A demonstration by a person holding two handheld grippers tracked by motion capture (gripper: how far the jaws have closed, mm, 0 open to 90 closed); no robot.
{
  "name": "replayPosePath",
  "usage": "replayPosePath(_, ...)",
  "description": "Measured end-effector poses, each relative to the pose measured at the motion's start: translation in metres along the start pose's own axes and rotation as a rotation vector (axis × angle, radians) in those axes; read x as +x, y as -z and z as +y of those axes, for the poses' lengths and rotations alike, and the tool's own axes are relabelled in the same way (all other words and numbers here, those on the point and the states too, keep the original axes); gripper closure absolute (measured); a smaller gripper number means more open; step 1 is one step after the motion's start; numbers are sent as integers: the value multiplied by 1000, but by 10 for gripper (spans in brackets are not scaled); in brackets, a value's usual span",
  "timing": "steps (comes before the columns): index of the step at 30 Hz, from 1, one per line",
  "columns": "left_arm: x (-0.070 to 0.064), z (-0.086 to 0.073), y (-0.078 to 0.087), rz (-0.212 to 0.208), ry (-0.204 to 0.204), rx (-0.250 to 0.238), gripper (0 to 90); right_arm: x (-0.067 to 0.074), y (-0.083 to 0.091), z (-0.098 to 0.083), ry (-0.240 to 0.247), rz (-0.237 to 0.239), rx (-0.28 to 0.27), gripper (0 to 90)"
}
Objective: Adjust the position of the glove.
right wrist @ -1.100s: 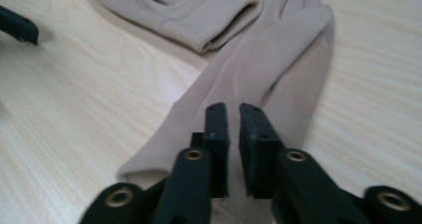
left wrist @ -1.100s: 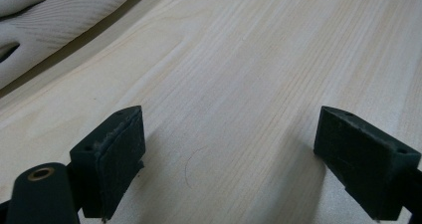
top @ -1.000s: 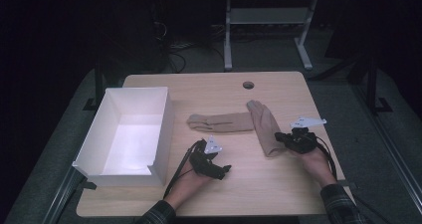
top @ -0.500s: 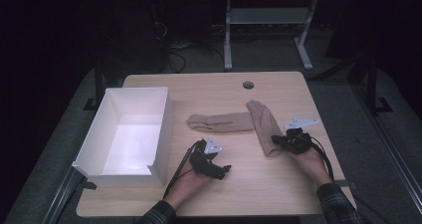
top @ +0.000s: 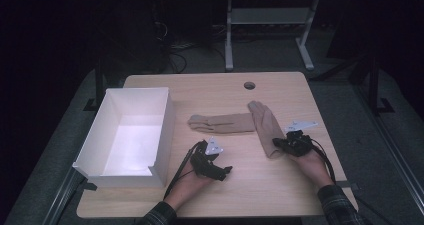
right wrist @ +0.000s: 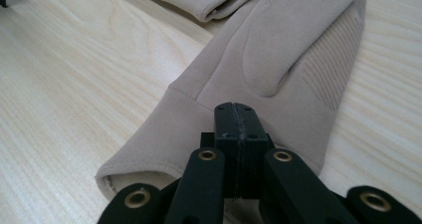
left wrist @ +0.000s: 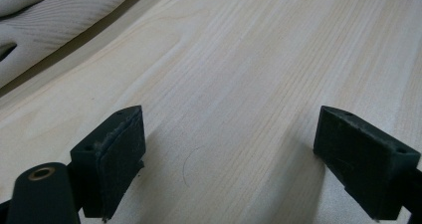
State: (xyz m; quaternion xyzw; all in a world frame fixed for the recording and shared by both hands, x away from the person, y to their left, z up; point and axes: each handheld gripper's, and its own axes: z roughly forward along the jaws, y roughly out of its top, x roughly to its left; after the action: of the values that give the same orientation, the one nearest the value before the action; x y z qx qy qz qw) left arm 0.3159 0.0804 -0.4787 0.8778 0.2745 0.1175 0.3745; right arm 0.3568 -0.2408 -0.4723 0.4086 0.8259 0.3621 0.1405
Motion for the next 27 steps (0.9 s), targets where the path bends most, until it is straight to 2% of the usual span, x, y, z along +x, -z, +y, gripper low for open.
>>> replayPosePath(8, 0, 0, 0, -1, -1, 1, 123, 0, 6, -5, -8, 13, 10, 898)
replayPosePath(13, 0, -1, 1, -4, 0, 5, 123, 1, 15, -11, 1, 8, 28, 899)
replayPosePath(14, 0, -1, 1, -4, 0, 5, 123, 1, 16, -12, 14, 6, 27, 899)
replayPosePath(16, 0, -1, 1, -4, 1, 5, 123, 2, 19, -15, 8, 5, 32, 899)
replayPosePath(27, 0, -1, 1, -3, -4, 5, 123, 11, 39, -30, 11, 1, 62, 900)
